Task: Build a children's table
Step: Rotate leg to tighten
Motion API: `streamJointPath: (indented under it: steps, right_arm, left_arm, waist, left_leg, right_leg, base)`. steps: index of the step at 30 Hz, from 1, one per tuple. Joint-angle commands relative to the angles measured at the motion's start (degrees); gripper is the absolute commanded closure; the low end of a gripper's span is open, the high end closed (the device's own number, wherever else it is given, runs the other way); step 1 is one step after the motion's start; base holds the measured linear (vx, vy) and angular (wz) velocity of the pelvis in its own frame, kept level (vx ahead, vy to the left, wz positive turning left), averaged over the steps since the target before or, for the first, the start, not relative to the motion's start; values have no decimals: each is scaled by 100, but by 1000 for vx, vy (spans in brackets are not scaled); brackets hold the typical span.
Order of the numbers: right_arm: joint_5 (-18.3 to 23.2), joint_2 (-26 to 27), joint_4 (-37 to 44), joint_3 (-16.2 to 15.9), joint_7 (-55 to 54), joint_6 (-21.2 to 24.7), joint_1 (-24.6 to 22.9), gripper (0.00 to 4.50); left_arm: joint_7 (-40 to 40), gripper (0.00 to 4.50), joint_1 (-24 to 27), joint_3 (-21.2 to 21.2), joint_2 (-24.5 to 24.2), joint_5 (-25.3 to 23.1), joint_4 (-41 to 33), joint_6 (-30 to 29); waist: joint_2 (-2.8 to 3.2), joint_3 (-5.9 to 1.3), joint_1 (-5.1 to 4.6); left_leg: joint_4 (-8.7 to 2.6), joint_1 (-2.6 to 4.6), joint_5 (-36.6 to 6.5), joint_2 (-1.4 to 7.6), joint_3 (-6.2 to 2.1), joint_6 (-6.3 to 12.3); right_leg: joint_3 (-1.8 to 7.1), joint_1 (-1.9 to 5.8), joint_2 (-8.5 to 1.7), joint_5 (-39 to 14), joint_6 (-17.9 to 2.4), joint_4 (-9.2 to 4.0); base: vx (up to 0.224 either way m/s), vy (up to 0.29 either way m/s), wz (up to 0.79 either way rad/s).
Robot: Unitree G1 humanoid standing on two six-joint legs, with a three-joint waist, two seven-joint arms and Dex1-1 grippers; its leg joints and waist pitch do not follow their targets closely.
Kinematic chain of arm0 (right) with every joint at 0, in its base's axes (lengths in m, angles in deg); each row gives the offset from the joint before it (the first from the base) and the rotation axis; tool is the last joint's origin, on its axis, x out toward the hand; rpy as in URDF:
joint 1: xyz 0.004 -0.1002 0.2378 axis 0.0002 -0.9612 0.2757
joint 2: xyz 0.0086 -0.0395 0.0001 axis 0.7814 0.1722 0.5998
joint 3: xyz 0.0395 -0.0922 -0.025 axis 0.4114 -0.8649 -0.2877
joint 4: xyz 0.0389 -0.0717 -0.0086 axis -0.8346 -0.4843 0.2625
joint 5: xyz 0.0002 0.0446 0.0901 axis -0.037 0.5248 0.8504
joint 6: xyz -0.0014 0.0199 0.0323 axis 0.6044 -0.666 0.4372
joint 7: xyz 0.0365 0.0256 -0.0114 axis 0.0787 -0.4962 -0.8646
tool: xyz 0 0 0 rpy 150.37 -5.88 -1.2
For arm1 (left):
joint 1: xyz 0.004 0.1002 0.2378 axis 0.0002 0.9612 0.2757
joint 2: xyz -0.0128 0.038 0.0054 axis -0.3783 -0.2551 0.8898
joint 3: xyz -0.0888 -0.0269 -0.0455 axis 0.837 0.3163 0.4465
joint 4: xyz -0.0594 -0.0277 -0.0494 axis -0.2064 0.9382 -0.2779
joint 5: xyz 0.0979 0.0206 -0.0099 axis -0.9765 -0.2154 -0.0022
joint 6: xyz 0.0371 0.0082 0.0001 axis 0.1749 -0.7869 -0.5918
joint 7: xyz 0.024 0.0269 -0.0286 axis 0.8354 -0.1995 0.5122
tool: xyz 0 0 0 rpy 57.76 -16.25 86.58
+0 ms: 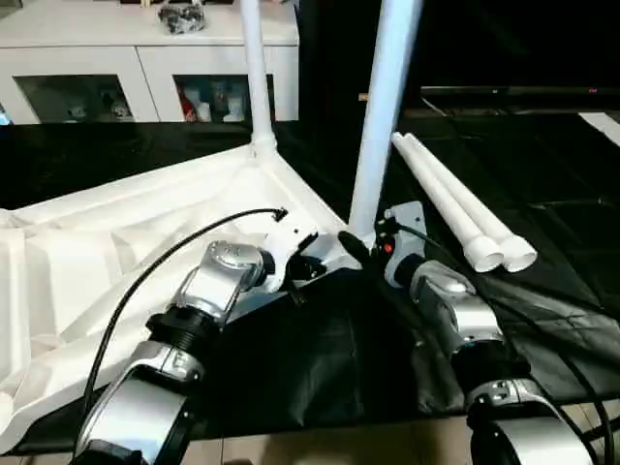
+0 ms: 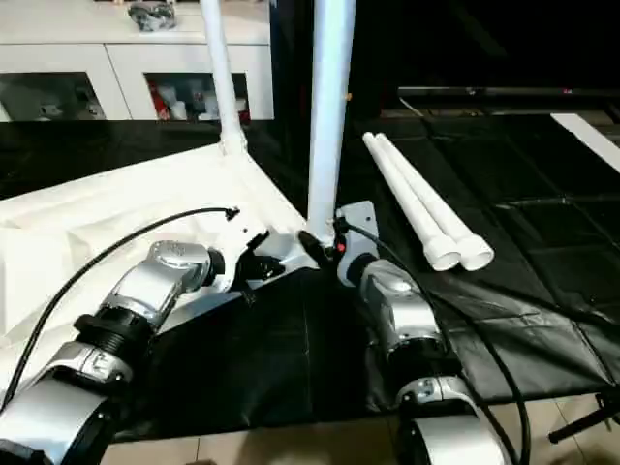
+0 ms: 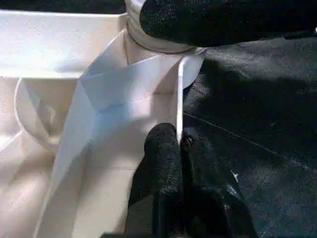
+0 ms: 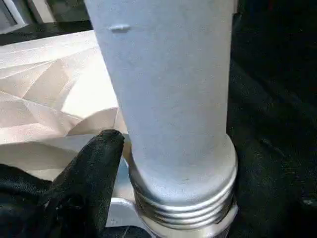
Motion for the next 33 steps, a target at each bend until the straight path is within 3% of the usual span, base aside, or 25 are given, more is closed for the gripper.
streamJointPath:
  steps: [1, 4, 9, 12, 17, 22, 24, 26, 33]
  right_arm:
    - [-59, 117, 51, -580, 661, -25, -191, 64]
    - [-3, -389, 351, -606, 1324, -204, -412, 25]
    - [331, -1117, 793, -453, 2439, -210, -486, 8]
    - [425, -1437, 908, -456, 2948, -141, -433, 8]
    - [464, -1993, 1090, -845, 4131, 127, -312, 8]
    - [505, -2039, 1056, -1066, 4698, 180, -137, 8]
    - [471, -1981, 921, -1148, 4819, 111, -7, 45]
    - [463, -1918, 808, -1184, 4879, 84, 96, 50]
    - [438, -1831, 616, -1287, 5053, 77, 230, 111]
  left_arm:
    - [-66, 450, -34, -78, -3, 43, -272, 355]
    - [-525, 450, 48, -148, -303, 22, -227, 715]
    - [-1478, 450, 127, -392, -750, 35, -134, 1253]
    - [-1957, 450, 150, -566, -958, 14, -91, 1541]
    - [-2836, 450, 107, -863, -1234, 11, -25, 1869]
    - [-3131, 450, 26, -972, -1298, -40, 107, 2114]
    - [-3232, 450, 2, -1005, -1311, -41, 149, 2214]
    - [-3270, 450, -4, -1021, -1314, -39, 146, 2259]
    - [-3261, 450, 0, -982, -1277, -19, 156, 2316]
  waist:
    - [29, -398, 44]
    - [20, -394, 59]
    - [29, -414, 118]
    - [48, -417, 176]
    - [20, -417, 315]
    - [3, -409, 357]
    - [10, -413, 365]
    - [-20, -413, 368]
    - [-15, -432, 433]
  left_leg:
    - [-380, 11, -1005, 383, -171, 333]
    - [-373, 9, -1012, 380, -164, 405]
    - [-350, -7, -931, 398, -158, 504]
    - [-330, -8, -895, 426, -141, 557]
    - [-327, 12, -893, 435, -134, 489]
    - [-325, 5, -952, 429, -136, 457]
    - [-327, 10, -951, 434, -140, 420]
    - [-331, 12, -941, 444, -139, 394]
    - [-319, 7, -772, 454, -136, 406]
  right_leg:
    - [405, 316, -605, -1443, -887, -429]
    - [404, 329, -589, -1468, -831, -444]
    - [395, 336, -580, -1408, -827, -417]
    - [397, 298, -566, -1225, -885, -381]
    - [396, 283, -578, -1368, -920, -371]
    - [392, 277, -602, -1581, -862, -394]
    - [392, 272, -604, -1658, -838, -397]
    - [395, 263, -601, -1671, -835, -387]
    - [402, 262, -612, -1434, -889, -339]
  base:
    - [0, 0, 0]
    - [0, 0, 0]
    - [0, 0, 0]
    - [0, 0, 0]
    - [0, 0, 0]
    - [0, 0, 0]
    - [0, 0, 0]
    - [0, 0, 0]
    - [0, 0, 0]
